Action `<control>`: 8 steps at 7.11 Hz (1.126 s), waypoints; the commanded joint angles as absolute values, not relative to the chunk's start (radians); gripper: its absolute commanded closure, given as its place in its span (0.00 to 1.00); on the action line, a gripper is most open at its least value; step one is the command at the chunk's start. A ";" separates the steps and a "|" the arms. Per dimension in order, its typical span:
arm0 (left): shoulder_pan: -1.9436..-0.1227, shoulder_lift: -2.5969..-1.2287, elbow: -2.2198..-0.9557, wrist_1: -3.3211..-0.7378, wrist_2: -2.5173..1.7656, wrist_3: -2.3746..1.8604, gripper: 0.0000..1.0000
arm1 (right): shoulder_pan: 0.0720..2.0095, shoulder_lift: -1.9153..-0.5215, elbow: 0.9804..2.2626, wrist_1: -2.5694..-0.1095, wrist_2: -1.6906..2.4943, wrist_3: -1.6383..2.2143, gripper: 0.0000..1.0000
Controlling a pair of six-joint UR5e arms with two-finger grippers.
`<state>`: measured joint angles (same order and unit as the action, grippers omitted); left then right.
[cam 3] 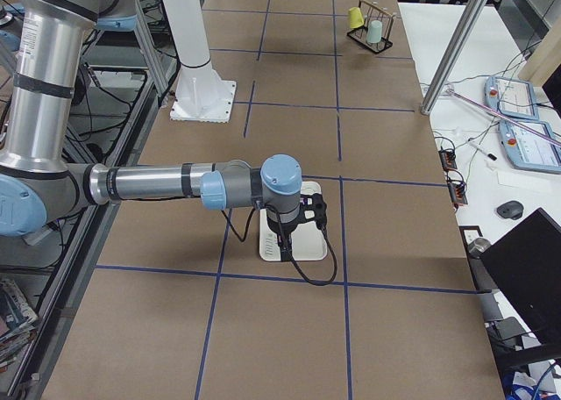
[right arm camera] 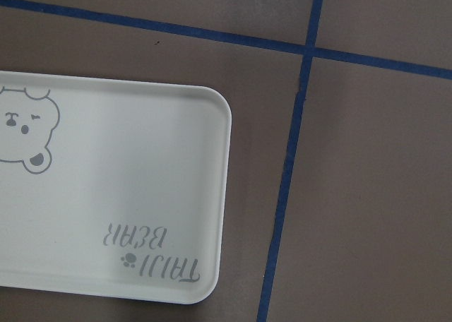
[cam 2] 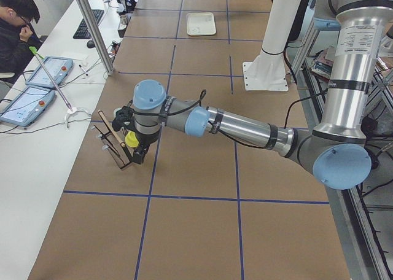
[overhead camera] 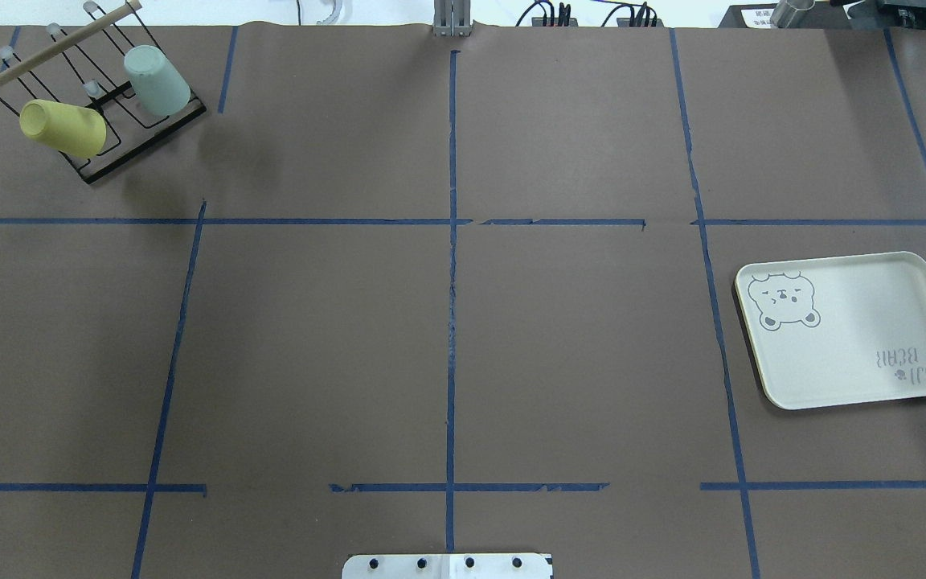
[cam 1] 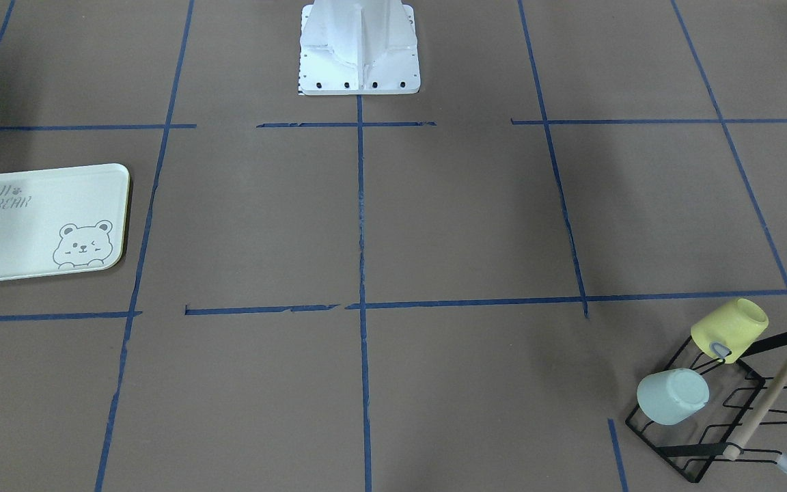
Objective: Left arm grabs green cup and hands to right arm on tray
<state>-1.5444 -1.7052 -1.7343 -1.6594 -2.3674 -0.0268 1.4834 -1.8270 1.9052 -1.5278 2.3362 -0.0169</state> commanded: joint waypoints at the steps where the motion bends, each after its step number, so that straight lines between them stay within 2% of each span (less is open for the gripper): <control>1: -1.427 -1.811 -1.721 -1.713 -2.361 -0.179 0.00 | 1.483 -1.827 1.905 -1.528 2.336 -0.017 0.00; 4: -1.213 -2.058 -1.610 -1.715 -2.133 -0.542 0.00 | 1.483 -1.827 1.904 -1.529 2.338 -0.015 0.00; 6: -1.143 -2.153 -1.460 -1.777 -1.983 -0.638 0.00 | 1.483 -1.827 1.902 -1.529 2.339 -0.015 0.00; 8: -1.123 -2.218 -1.250 -1.964 -1.967 -0.678 0.00 | 1.482 -1.827 1.902 -1.529 2.339 -0.015 0.00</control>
